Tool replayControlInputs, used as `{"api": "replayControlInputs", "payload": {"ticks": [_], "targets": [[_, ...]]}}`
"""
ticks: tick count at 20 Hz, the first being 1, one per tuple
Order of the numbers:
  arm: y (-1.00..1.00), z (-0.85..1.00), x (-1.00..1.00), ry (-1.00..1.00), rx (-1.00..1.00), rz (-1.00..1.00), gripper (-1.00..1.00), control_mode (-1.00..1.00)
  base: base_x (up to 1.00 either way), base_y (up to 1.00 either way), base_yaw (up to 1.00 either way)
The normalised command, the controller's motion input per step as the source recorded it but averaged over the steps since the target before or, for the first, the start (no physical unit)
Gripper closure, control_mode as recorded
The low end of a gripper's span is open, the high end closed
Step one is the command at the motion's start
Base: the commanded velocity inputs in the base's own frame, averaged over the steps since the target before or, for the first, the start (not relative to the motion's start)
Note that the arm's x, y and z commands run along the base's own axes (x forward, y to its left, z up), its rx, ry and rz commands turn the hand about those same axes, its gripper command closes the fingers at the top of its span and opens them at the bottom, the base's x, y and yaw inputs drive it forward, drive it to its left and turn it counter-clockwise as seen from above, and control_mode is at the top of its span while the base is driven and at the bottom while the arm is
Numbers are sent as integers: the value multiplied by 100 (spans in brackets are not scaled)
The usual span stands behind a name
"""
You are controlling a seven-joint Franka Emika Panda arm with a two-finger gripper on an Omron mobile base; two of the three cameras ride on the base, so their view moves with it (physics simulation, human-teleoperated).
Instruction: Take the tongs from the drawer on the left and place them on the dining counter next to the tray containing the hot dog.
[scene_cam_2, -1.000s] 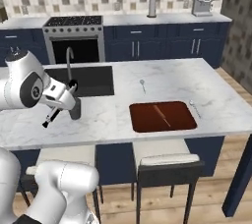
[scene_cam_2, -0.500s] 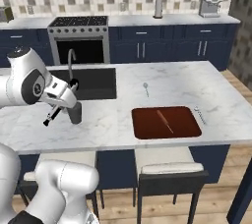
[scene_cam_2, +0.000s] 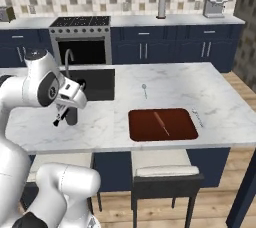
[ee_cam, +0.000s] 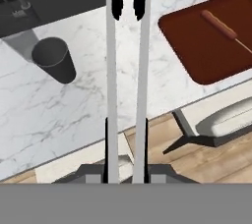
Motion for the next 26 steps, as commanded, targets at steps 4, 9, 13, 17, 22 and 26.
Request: {"api": "replayControlInputs", "payload": {"ticks": [4,9,13,17,22,26], "targets": [[-56,-6,73,2,13,28,100,-100,0,0,0],[-22,-9,28,1,1,25,100,-100,0,0,0],[1,-13,0,0,-10,0,100,-100,0,0,0],[12,-28,1,2,-16,0,100,-100,0,0,0],[2,-47,3,0,-9,0,100,-100,0,0,0],[-21,-39,18,0,0,0,100,-100,0,0,0]]}}
